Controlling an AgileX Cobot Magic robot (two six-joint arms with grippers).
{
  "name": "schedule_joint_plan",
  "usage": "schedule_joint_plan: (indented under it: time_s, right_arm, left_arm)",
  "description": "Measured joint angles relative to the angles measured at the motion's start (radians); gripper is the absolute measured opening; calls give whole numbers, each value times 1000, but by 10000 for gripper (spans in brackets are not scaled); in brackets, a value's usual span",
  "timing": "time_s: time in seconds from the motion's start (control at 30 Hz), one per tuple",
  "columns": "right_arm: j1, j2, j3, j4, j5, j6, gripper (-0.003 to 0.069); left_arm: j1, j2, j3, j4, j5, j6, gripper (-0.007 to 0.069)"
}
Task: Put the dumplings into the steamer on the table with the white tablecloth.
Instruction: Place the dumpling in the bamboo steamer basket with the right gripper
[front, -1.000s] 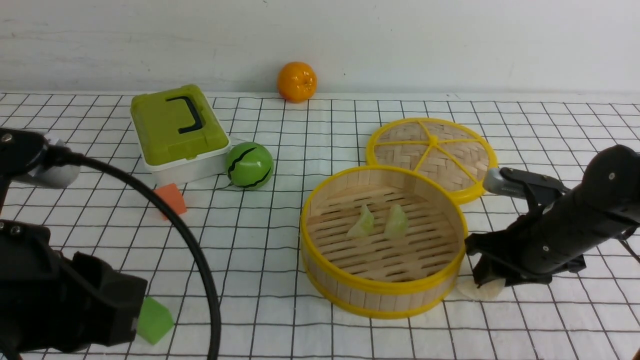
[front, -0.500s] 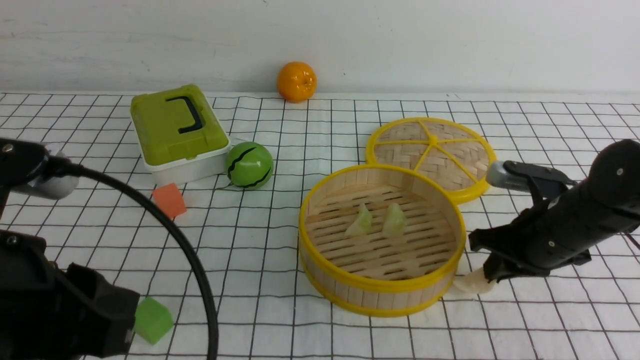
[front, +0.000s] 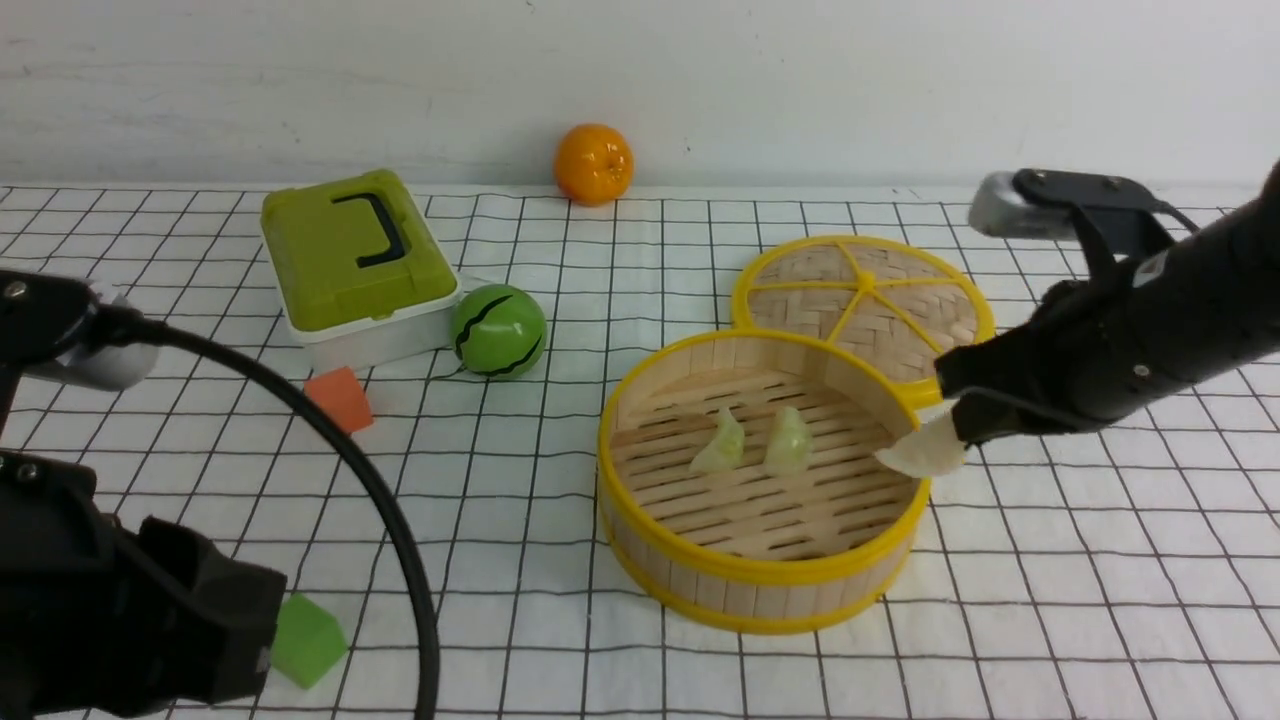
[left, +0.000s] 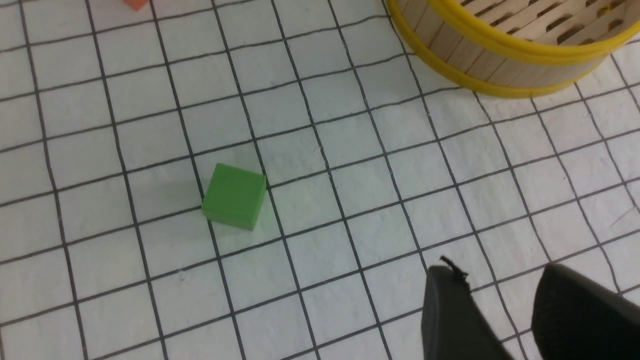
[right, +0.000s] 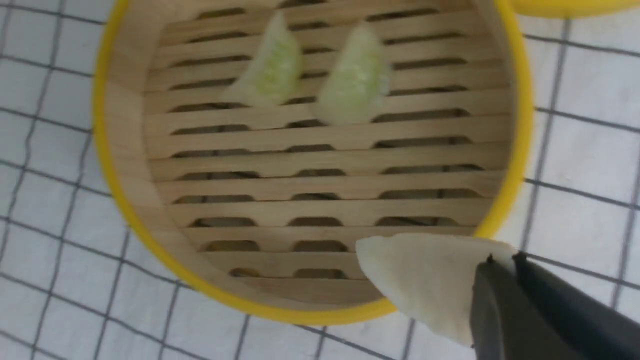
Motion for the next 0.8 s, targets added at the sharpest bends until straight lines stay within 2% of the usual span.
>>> schedule_joint_plan:
  time_s: [0.13, 0.23, 0.4, 0.6, 0.67, 0.73, 0.8]
  right_arm:
    - [112, 60, -13, 31, -67, -9, -3]
    - [148, 129, -16, 47, -130, -9, -3]
    - [154, 259, -20, 110, -235, -9, -1]
    - [154, 324, -24, 131, -331, -9, 22]
    - [154, 331, -24, 131, -331, -9, 56]
    - [154, 328, -24, 131, -314, -9, 120]
    - [154, 297, -24, 131, -276, -9, 224]
  left_arm:
    - [0, 0, 0, 4, -9, 0, 241]
    - [0, -7, 0, 8, -5, 0, 241]
    - [0, -73, 0, 22, 35, 0, 241]
    - [0, -199, 15, 54, 68, 0, 241]
    - [0, -233, 30, 59, 80, 0, 241]
    - [0, -273, 54, 62, 103, 0, 241]
    - [0, -306, 74, 62, 126, -5, 241]
